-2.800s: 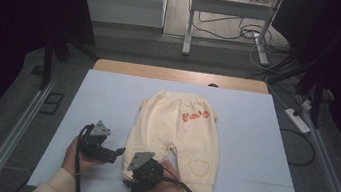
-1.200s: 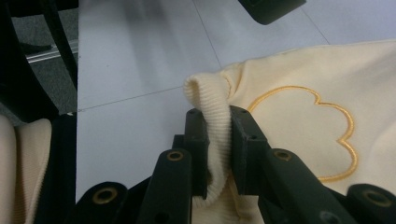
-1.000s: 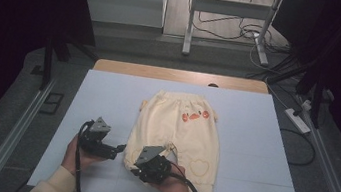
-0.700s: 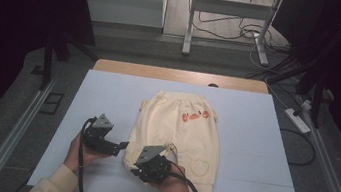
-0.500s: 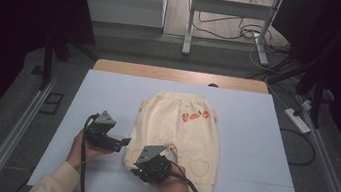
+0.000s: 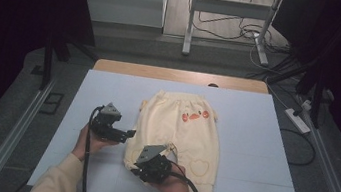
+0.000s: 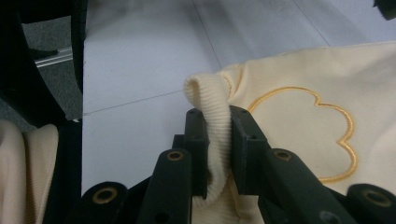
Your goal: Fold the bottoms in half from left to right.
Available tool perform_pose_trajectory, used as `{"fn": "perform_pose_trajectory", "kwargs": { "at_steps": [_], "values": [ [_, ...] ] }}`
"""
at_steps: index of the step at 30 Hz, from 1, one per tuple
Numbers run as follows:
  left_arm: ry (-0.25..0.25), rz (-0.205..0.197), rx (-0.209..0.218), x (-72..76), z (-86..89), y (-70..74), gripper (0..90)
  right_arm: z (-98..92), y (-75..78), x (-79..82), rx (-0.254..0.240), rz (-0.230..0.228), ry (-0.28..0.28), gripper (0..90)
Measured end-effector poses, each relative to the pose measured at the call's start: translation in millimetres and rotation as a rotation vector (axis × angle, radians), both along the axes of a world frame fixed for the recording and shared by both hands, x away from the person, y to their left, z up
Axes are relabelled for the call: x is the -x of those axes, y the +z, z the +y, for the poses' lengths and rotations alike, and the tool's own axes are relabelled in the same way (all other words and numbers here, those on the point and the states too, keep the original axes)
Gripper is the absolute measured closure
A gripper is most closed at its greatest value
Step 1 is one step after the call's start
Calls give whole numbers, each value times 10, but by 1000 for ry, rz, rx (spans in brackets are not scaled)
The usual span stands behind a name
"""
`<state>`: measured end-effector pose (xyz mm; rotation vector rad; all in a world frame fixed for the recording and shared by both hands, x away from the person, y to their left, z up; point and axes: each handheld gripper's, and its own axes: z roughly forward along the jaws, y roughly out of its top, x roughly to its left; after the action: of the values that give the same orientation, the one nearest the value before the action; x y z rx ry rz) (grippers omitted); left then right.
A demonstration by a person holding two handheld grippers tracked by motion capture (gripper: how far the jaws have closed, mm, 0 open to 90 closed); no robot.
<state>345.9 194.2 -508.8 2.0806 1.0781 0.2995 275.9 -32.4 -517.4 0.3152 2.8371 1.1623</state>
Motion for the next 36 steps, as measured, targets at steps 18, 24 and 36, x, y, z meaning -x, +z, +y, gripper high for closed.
{"fn": "perform_pose_trajectory", "kwargs": {
  "at_steps": [18,24,36],
  "values": [
    [-14,7,11,-388,-99,59,105,-29,19,-18,-18,20,-1,779],
    [-10,12,11,-445,-93,72,110,-29,16,-18,-23,24,-3,779],
    [-23,30,5,-641,-131,58,131,-41,32,-26,-30,27,-1,779]
  ]
}}
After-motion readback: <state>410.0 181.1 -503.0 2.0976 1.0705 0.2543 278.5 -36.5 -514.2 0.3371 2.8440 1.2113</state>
